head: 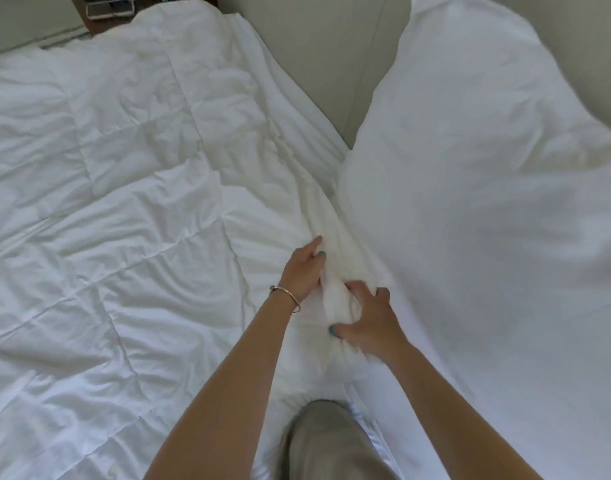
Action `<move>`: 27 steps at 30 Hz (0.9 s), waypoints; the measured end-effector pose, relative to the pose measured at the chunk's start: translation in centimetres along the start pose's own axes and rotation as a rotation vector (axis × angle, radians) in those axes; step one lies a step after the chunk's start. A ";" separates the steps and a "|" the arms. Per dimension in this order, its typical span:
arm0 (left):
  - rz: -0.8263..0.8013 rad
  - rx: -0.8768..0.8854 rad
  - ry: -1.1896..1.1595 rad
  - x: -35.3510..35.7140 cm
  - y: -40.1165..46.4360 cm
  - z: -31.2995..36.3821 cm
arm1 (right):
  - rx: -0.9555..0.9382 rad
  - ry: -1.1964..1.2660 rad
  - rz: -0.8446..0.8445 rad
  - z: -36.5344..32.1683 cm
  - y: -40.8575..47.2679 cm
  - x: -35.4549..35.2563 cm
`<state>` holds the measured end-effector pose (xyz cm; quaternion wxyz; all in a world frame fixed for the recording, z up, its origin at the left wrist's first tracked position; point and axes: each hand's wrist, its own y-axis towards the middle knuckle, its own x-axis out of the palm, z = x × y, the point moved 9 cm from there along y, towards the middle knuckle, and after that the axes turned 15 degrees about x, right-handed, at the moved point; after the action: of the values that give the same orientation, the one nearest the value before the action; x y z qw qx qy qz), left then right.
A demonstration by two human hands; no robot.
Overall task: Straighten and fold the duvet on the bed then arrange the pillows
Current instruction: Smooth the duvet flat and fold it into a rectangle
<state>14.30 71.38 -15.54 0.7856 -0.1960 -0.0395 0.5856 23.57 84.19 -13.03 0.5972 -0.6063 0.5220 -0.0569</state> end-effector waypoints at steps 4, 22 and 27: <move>0.162 -0.008 0.480 -2.0 2.9 2.5 | -0.050 0.133 -0.019 0.7 0.1 1.2; 0.426 0.291 0.057 -7.8 8.5 3.1 | -0.396 0.201 0.193 2.1 -0.2 -4.7; 0.420 0.536 -0.036 -3.7 10.9 10.2 | -0.384 -0.083 0.627 3.4 -2.6 -9.1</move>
<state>0.31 73.18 -9.43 0.6706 0.0237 0.1432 0.7274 23.30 92.23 -6.92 0.4815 -0.5198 0.6589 0.2527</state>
